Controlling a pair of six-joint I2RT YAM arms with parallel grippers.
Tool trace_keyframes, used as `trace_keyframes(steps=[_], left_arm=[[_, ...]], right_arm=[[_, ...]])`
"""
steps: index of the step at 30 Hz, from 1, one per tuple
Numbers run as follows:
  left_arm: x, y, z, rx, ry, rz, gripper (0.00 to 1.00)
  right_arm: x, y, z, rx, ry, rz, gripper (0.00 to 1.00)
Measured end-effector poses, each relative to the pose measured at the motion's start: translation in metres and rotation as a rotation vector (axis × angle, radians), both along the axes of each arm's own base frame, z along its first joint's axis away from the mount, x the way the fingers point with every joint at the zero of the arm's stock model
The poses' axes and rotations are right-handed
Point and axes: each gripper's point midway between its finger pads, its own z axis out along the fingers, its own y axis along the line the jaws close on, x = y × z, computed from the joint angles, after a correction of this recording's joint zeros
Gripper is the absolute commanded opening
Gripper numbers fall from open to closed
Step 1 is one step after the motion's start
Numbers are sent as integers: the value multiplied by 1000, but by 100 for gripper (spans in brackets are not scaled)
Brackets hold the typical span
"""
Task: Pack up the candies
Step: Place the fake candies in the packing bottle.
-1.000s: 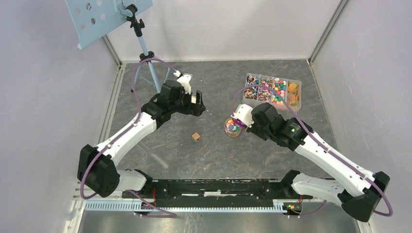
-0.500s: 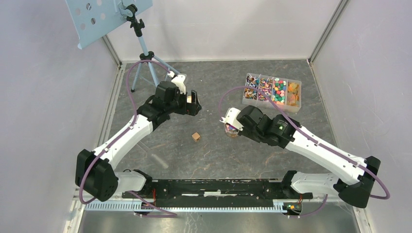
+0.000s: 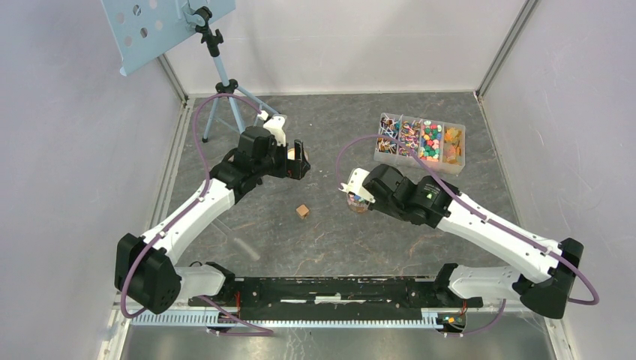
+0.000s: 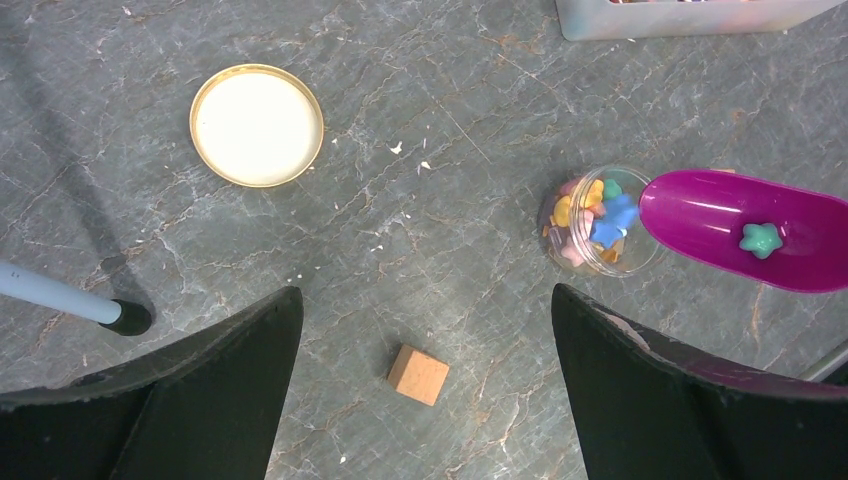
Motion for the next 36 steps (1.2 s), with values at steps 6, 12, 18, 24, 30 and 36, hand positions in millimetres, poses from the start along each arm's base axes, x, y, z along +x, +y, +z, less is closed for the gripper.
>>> trace_keyframes(steps=[6,12,18,24,30,36], left_arm=[[0,0,0,0,0,0,100],[0,0,0,0,-1,0,100],[0,0,0,-1,-1,0,100],[0,0,1,-3,-3,-1,100],[-2,0,1,-6,-4,-4,100],[-4,0,0,-7,-2,-7,100]], right_arm=[[0,-8,-2,-54,2,-4,0],[0,-13,-3,-101,11,-5,0],[-1,-14,3,-115,9,4,0],[3,-10,12,-72,-32,14,0],[5,-10,19,-42,-66,12,0],[5,-12,11,-96,-36,12,0]])
